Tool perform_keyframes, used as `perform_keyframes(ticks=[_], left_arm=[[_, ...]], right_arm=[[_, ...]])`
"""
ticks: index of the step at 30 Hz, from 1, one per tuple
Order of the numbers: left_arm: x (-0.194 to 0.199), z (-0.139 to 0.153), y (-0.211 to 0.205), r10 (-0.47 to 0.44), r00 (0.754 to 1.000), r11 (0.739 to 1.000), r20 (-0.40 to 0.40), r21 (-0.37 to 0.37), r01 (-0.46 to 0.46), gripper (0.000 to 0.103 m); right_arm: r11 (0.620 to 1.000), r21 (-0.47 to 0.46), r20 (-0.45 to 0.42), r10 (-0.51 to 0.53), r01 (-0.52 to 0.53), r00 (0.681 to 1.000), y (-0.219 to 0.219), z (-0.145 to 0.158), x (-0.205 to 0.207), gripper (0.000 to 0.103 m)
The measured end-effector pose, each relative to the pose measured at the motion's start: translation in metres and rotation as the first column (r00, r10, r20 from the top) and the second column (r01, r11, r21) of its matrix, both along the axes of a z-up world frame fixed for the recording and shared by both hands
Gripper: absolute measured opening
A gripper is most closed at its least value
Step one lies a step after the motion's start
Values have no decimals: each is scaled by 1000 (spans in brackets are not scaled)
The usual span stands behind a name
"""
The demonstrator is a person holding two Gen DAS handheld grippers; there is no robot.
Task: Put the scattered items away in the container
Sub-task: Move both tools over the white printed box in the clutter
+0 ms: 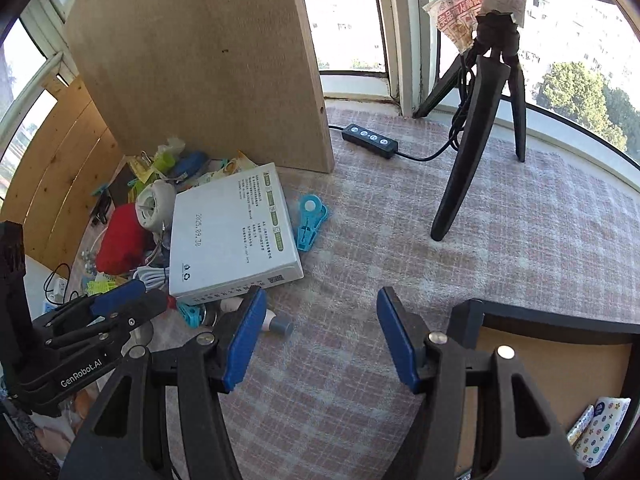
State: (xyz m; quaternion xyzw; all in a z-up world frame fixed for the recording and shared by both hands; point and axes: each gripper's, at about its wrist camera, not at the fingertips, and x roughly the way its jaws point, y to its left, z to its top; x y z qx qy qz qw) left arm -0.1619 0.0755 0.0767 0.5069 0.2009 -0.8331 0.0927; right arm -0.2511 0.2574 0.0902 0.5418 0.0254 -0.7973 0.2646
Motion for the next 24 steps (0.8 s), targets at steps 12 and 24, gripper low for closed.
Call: perform_keyframes(ticks=[12,24], left_arm=[[-27,-18,-6,8,1000,999,21,52,-9,43],[-34,-27,-8,1,1000,996,11,90,-2,45]], right_arm=[[1000,-10,143,-2,4,990,-52,-46,-52,57],[996,-84,244,-6,27,970,-59,-60,-50,49]])
